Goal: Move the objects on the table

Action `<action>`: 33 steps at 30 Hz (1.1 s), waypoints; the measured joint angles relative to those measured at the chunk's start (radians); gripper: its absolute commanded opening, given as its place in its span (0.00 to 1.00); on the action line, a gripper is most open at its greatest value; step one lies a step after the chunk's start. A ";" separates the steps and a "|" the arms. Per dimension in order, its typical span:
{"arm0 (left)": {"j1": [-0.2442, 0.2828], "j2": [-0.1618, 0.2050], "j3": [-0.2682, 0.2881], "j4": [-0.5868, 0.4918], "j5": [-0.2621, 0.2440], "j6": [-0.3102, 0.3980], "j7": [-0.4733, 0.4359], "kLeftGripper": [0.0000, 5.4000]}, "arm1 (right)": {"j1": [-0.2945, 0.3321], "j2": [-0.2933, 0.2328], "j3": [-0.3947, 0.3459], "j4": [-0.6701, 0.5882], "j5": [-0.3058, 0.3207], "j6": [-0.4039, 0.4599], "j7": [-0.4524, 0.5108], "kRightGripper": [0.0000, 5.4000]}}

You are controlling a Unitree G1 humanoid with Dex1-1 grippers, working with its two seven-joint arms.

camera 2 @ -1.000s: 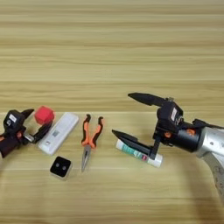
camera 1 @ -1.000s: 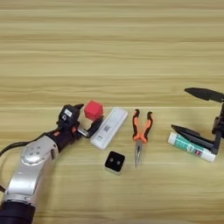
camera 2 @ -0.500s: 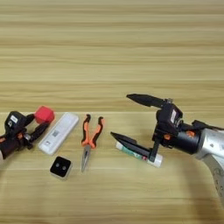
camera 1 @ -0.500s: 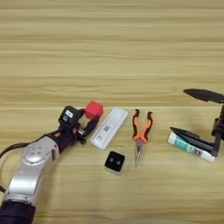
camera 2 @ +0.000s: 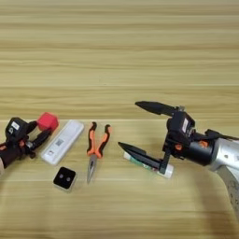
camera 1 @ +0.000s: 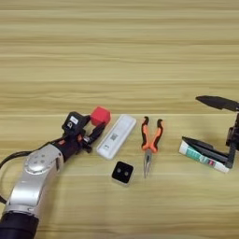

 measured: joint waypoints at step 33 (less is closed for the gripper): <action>-0.008 0.038 -0.019 -0.123 -0.034 -0.079 -0.189 0.42 | -0.032 0.001 0.029 0.002 0.002 0.010 0.000 1.00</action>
